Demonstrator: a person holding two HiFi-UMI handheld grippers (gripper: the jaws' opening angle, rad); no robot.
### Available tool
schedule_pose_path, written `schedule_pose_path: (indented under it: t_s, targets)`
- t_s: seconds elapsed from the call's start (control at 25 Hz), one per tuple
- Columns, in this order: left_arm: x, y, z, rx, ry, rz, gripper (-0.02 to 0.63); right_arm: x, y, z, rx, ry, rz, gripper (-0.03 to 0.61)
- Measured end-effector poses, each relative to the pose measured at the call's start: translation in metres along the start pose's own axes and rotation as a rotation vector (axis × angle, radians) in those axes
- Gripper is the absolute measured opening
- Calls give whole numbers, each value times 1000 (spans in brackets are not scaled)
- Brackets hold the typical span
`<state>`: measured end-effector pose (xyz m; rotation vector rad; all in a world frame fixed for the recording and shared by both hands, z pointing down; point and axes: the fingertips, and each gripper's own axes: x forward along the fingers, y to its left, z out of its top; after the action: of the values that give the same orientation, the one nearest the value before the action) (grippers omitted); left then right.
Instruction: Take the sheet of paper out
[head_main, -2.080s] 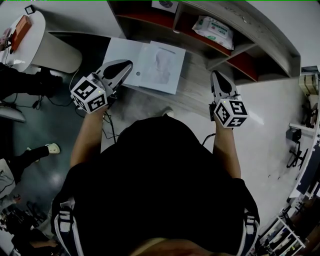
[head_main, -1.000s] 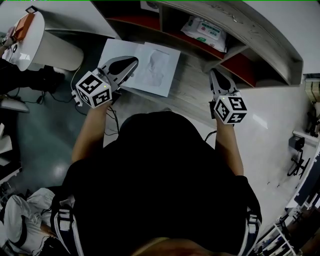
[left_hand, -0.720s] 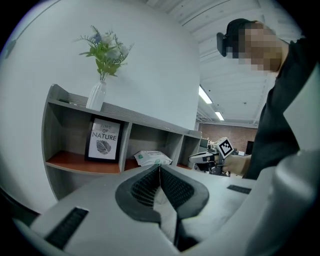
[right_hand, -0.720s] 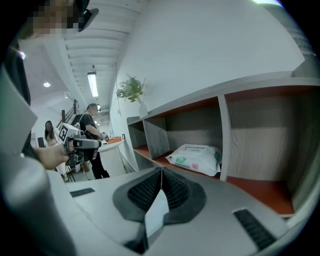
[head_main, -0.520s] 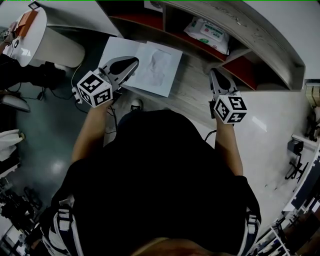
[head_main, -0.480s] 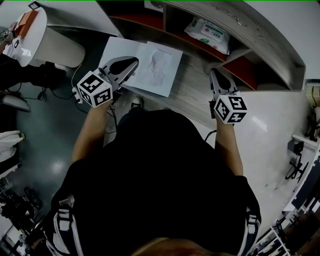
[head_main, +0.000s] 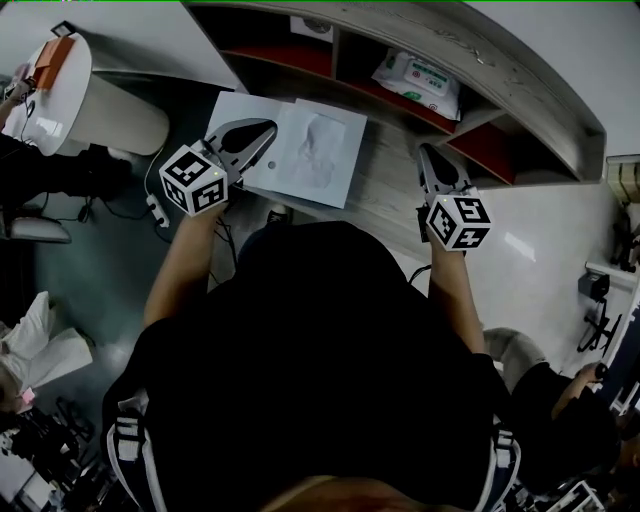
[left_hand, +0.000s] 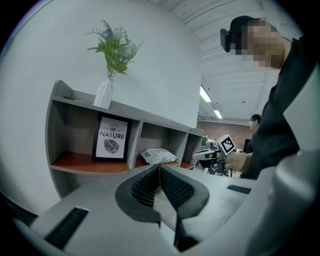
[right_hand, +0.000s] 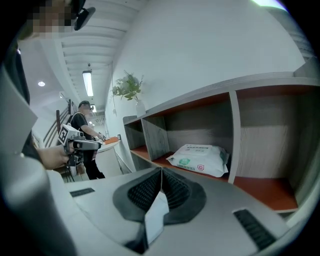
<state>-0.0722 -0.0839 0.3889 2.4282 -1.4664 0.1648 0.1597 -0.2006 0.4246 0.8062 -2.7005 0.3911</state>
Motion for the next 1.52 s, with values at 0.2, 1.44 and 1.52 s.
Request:
schedule_pose_path:
  t_s: [0.2, 1.44, 1.52]
  targets:
    - [2, 22, 9, 12, 5, -35, 25, 7, 1, 9, 8, -7, -50, 14]
    - [54, 115, -36, -64, 146, -207, 25, 30, 3, -33, 96, 122, -267, 14]
    - [59, 118, -42, -62, 161, -220, 25, 32, 1, -36, 102, 127, -277, 14]
